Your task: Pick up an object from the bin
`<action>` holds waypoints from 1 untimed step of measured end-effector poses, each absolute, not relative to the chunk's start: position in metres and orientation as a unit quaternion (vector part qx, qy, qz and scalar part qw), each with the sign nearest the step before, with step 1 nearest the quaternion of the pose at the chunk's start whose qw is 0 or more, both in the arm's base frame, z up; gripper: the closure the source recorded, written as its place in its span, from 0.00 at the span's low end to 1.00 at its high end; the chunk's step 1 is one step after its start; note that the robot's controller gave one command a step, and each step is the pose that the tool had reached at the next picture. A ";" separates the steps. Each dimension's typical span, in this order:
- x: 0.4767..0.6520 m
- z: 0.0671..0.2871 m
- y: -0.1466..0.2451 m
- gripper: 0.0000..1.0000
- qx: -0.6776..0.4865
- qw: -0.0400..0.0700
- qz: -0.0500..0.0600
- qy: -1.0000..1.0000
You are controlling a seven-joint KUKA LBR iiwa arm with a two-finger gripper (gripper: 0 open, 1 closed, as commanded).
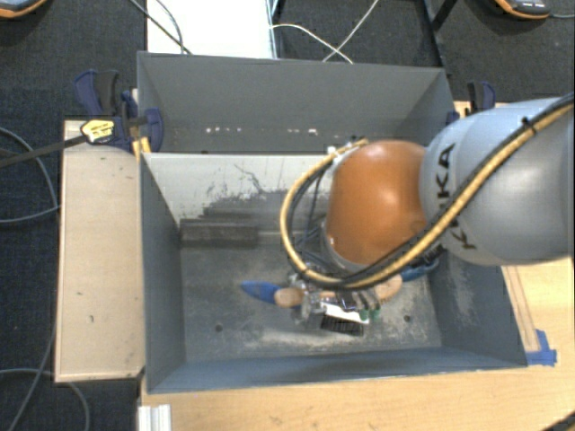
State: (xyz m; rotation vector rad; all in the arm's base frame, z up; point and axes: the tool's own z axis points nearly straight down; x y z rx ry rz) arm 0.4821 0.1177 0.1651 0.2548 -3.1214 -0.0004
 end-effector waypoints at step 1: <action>0.493 0.095 0.109 1.00 0.083 0.002 -0.002 -0.997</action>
Offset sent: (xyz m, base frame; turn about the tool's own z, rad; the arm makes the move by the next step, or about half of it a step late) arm 0.0216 0.0067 0.1610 0.0256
